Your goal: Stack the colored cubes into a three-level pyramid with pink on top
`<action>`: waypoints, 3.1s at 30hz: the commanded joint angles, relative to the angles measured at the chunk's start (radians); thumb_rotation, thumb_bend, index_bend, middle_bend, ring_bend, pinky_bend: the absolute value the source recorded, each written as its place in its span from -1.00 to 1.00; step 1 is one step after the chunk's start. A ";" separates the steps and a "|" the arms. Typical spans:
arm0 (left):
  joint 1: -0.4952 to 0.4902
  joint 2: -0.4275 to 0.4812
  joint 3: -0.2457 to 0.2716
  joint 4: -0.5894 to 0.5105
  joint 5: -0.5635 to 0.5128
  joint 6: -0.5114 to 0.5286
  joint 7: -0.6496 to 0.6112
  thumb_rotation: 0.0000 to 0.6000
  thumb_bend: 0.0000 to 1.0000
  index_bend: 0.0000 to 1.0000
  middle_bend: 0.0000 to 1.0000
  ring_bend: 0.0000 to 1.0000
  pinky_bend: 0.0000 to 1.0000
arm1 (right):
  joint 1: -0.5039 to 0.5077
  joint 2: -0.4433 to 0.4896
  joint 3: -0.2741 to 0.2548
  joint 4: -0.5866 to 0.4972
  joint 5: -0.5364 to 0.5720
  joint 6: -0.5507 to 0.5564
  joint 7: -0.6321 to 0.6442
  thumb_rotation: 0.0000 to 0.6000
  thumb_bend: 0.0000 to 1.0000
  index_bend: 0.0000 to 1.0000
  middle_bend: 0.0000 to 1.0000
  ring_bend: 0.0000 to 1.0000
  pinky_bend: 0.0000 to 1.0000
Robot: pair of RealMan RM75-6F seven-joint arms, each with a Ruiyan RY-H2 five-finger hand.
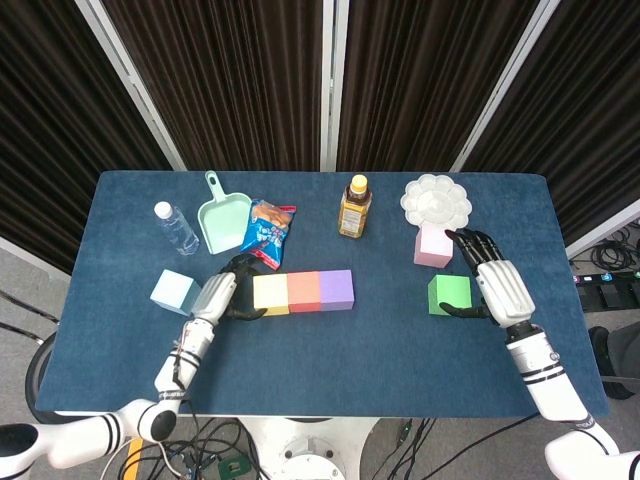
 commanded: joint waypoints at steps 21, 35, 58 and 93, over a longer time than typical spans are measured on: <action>0.003 0.010 0.011 -0.016 0.013 0.008 -0.003 1.00 -0.68 -0.79 -0.80 -0.97 -0.74 | -0.008 -0.005 -0.003 0.018 -0.001 -0.004 0.014 1.00 -0.94 -1.00 -0.82 -1.00 -1.00; 0.081 0.093 0.025 -0.064 0.006 0.133 0.119 1.00 -0.67 -0.79 -0.78 -1.00 -0.74 | -0.013 -0.008 -0.006 0.024 -0.005 -0.002 0.016 1.00 -0.94 -1.00 -0.82 -1.00 -1.00; -0.005 0.023 -0.015 0.009 -0.009 0.040 0.114 1.00 -0.66 -0.79 -0.78 -1.00 -0.74 | -0.017 -0.010 -0.003 0.046 0.013 -0.017 0.033 1.00 -0.94 -1.00 -0.82 -1.00 -1.00; 0.123 0.244 0.001 -0.203 -0.048 0.182 0.210 1.00 -0.66 -0.80 -0.78 -1.00 -0.73 | -0.017 0.100 -0.006 -0.025 0.103 -0.089 -0.125 1.00 -0.94 -1.00 -0.74 -1.00 -1.00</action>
